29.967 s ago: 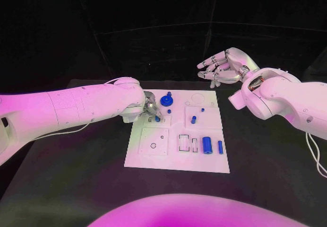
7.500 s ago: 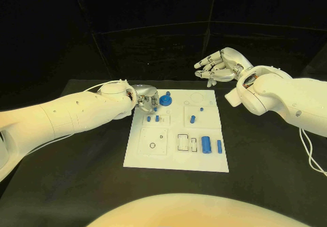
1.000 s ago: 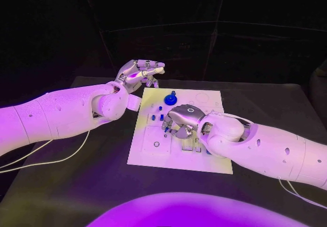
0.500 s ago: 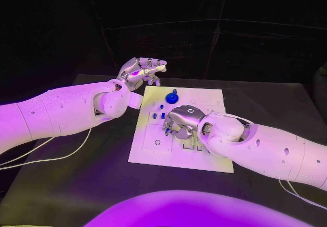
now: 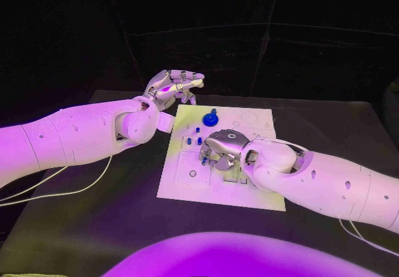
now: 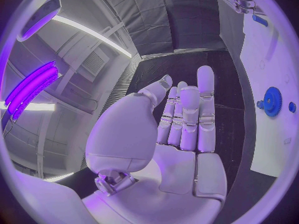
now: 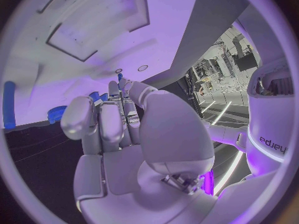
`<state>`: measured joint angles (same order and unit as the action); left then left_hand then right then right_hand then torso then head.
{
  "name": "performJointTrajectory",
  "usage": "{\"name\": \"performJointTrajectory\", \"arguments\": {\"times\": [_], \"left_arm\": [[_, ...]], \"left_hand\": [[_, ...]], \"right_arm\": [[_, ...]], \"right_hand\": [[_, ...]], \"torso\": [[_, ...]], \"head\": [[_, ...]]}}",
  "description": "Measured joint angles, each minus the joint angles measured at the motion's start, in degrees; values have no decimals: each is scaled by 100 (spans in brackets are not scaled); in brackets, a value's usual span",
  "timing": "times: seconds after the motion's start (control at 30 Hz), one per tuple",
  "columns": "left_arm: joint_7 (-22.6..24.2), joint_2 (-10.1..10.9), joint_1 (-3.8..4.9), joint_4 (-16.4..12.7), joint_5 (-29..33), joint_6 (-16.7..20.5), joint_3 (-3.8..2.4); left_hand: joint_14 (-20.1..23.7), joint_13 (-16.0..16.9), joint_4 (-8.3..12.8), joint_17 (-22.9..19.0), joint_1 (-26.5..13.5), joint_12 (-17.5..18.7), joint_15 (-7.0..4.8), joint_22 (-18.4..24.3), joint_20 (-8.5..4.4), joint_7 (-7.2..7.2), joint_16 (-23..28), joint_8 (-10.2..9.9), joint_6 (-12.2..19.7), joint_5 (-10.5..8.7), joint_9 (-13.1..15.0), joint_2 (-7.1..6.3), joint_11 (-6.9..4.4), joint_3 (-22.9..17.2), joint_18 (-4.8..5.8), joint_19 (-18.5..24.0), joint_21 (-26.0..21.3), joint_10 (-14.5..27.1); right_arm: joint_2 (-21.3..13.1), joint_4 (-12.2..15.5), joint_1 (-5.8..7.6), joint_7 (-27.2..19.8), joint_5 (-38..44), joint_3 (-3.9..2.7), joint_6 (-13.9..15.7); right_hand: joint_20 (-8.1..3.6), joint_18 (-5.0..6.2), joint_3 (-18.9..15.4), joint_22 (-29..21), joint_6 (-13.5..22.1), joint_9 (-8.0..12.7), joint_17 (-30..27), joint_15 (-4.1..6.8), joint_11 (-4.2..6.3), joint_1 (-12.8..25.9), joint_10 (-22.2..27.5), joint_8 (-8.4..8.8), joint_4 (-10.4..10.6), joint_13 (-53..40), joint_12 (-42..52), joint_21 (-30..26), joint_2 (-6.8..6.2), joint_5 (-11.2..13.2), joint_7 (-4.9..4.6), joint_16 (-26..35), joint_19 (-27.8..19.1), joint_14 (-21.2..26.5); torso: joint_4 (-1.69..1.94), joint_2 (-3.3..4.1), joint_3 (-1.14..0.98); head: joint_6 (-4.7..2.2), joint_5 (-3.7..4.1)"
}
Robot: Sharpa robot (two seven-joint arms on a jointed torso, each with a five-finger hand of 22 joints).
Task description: Assemble the parts on the task board
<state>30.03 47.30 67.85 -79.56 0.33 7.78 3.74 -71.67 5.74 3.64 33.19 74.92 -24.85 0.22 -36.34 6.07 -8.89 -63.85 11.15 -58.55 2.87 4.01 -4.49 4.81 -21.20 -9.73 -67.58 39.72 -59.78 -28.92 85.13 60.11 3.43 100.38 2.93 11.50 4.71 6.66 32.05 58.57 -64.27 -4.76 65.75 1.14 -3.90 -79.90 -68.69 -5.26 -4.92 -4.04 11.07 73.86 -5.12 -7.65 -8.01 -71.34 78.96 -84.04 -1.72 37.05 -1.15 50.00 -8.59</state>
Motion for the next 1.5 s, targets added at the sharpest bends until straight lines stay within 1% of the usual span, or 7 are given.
{"name": "performJointTrajectory", "arguments": {"times": [0.83, 1.1, 1.17, 1.3, 1.37, 1.47, 1.5], "left_arm": [[-6, -1, 0, -1, 1, -1, 0], [-9, 0, 1, -4, 1, -2, 0], [-10, 1, 1, -5, 1, -3, 0], [-12, 3, 1, -6, 1, -5, 0], [-13, 4, 1, -6, 1, -6, 0], [-15, 6, 2, -7, 1, -7, 0], [-15, 6, 2, -7, 1, -8, 0]], "left_hand": [[21, 0, 0, 6, 0, -27, 21, 6, 0, -21, 0, 0, 21, 0, -5, 0, 21, 0, 0, 0, -34, 20], [21, 0, 0, 6, 0, -27, 21, 6, 0, -21, 0, 0, 21, 0, -4, 0, 21, 0, 0, 0, -34, 20], [21, 0, 0, 6, 0, -27, 21, 6, 0, -21, 0, 0, 21, 0, -4, 0, 21, 0, 0, 0, -34, 20], [21, 0, 0, 6, 0, -27, 21, 5, 0, -21, 0, 0, 21, 0, -4, 0, 21, 0, 1, 0, -34, 20], [21, 0, 0, 6, 0, -27, 21, 6, 0, -21, 0, 0, 21, 0, -4, 0, 21, 0, 0, 0, -34, 20], [21, 0, 0, 6, 0, -27, 21, 5, 0, -20, 0, 0, 21, 0, -4, 0, 21, 0, 0, 0, -34, 20], [21, 0, 0, 6, 0, -27, 21, 5, 0, -20, 0, 0, 20, 0, -4, 0, 21, 0, 0, 0, -34, 20]], "right_arm": [[106, -84, -12, 76, 121, 11, -224], [133, -64, 1, 132, 223, 105, -216], [135, -63, 4, 140, 237, 117, -203], [136, -67, -2, 151, 260, 139, -174], [129, -73, -4, 156, 269, 143, -153], [113, -75, -14, 159, 276, 157, -86], [106, -74, -18, 159, 279, 159, -59]], "right_hand": [[0, 0, 0, 13, 2, 3, -1, 0, 0, 22, 0, 1, 0, -1, -27, 22, -22, 0, 2, -21, 0, 0], [0, 0, -15, 12, -10, 0, -14, 0, 0, 82, 0, 18, 15, -2, -32, 22, -22, 0, -9, -21, 0, 0], [12, 0, -61, 2, 37, 1, -31, -1, -34, 139, 36, 85, 28, -2, -98, 22, -78, -2, -56, -21, -12, 0], [113, 0, -118, -200, 415, 94, -106, -102, -169, 298, 367, 165, 86, 22, -294, -54, -190, -67, -172, -12, -122, 9], [145, 0, -143, -462, 593, 110, -228, -175, -210, 350, 583, 165, 82, 32, -410, -205, -242, -67, -248, 78, -257, 4], [226, 7, -236, -1046, 880, 112, -537, -270, -329, 401, 912, 164, 89, 57, -529, -542, -294, -67, -337, 317, -543, 23], [237, 57, -248, -1151, 943, 112, -602, -290, -349, 407, 989, 164, 88, 56, -540, -610, -300, -67, -348, 365, -593, 43]], "torso": [[1, -1, 0], [1, -3, 3], [1, -3, 4], [0, -4, 4], [1, -4, 4], [0, -5, 3], [1, -5, 3]], "head": [[0, 1], [0, 9], [0, 11], [1, 11], [1, 11], [1, 11], [1, 11]]}}
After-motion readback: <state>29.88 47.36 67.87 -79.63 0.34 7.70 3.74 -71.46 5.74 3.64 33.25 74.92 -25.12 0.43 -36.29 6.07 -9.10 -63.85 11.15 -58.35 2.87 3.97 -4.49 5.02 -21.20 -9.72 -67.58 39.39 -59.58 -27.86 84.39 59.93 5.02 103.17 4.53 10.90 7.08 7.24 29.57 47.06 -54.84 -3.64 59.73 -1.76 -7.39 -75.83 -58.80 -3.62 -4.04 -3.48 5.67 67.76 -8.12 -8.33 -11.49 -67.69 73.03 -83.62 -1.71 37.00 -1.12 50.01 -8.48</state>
